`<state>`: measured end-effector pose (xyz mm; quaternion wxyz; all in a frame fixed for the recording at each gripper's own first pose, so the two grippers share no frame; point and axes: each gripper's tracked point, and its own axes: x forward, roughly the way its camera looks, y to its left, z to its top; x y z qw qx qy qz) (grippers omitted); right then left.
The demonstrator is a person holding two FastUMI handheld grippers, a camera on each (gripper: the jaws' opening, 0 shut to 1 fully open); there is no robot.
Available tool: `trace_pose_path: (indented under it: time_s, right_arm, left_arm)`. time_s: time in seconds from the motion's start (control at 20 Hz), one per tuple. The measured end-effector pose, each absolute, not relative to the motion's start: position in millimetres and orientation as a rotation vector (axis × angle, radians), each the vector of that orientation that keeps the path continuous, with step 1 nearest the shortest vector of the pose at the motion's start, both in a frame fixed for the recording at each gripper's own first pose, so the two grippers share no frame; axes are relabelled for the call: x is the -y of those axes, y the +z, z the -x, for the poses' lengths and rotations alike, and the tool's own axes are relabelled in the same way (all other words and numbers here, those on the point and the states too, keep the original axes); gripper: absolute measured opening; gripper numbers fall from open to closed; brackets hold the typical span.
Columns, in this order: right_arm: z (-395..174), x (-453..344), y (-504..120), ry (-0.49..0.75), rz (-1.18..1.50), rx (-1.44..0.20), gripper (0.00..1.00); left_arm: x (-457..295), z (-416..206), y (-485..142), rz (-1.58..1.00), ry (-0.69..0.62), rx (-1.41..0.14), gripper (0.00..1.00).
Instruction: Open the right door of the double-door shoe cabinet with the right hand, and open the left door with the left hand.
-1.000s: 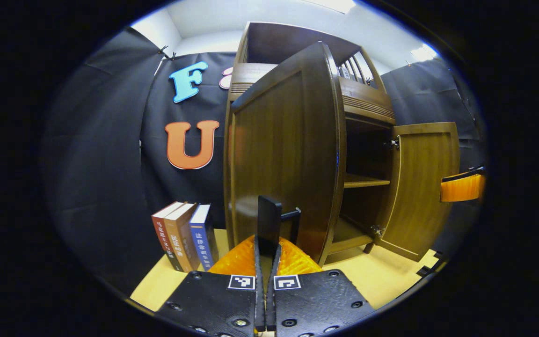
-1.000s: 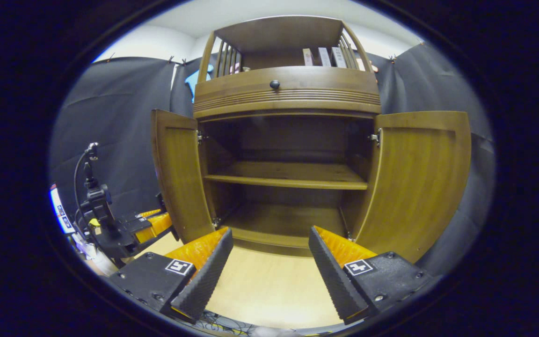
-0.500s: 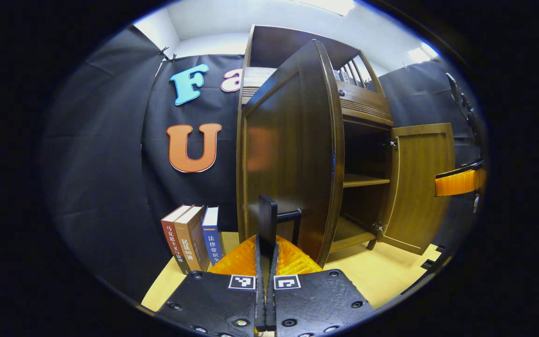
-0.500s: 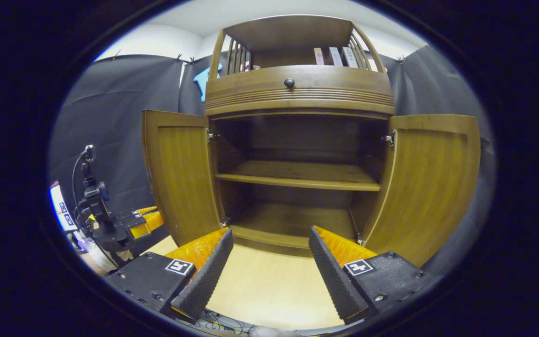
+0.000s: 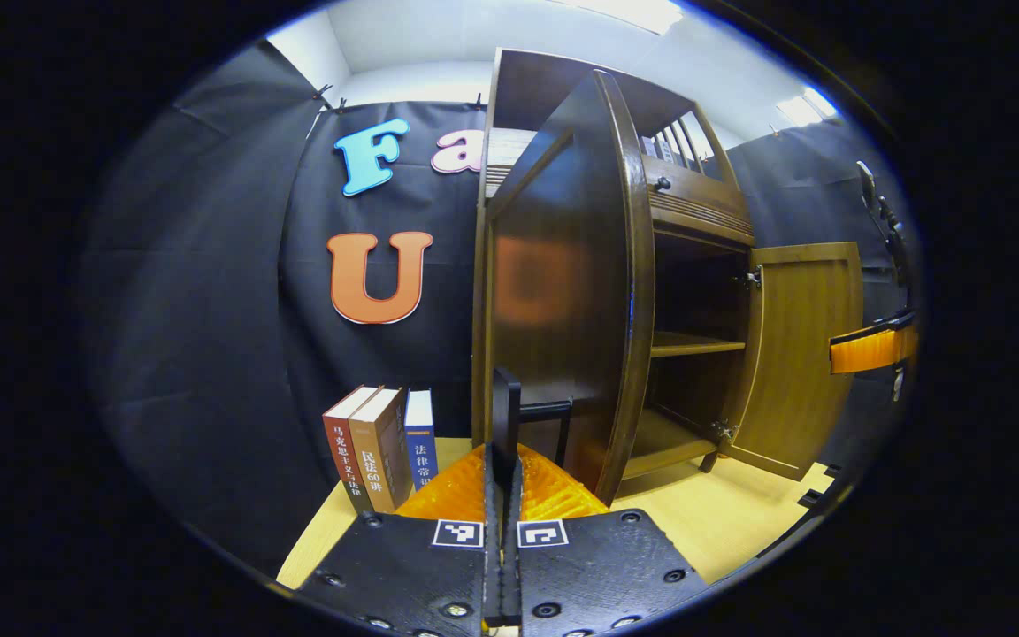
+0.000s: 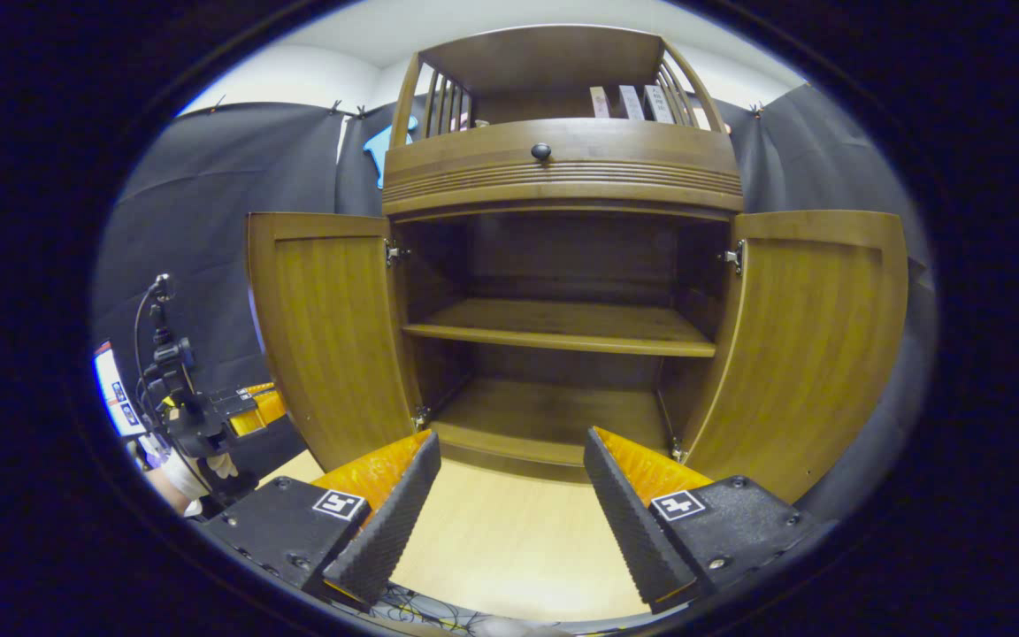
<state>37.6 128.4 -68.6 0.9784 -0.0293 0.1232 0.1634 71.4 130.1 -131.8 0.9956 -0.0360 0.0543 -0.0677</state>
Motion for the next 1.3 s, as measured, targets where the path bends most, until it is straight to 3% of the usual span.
trace_pose_path:
  time_s: [0.35, 0.8, 1.1, 1.15, 1.3]
  right_arm:
    - [-34.2, -120.9, -72.1, 0.327, 0.052, -0.250, 1.00]
    - [-31.6, -107.2, -71.3, 0.316, 0.043, -0.249, 1.00]
    - [-31.9, -92.9, -70.8, 0.287, 0.039, -0.249, 1.00]
    - [-32.6, -90.4, -71.6, 0.282, 0.039, -0.251, 1.00]
    - [-35.5, -84.1, -74.8, 0.269, 0.041, -0.258, 1.00]
  left_arm:
    - [-162.9, -73.9, -133.7, 0.130, -0.136, -0.111, 0.00]
    - [-183.9, -80.7, -136.0, 0.160, -0.284, -0.114, 0.00]
    - [-187.7, -80.3, -144.8, 0.138, -0.359, -0.169, 0.11]
    - [-194.1, -81.4, -149.3, 0.122, -0.337, -0.180, 0.15]
    - [-207.5, -74.9, -174.9, 0.115, -0.265, -0.235, 0.66]
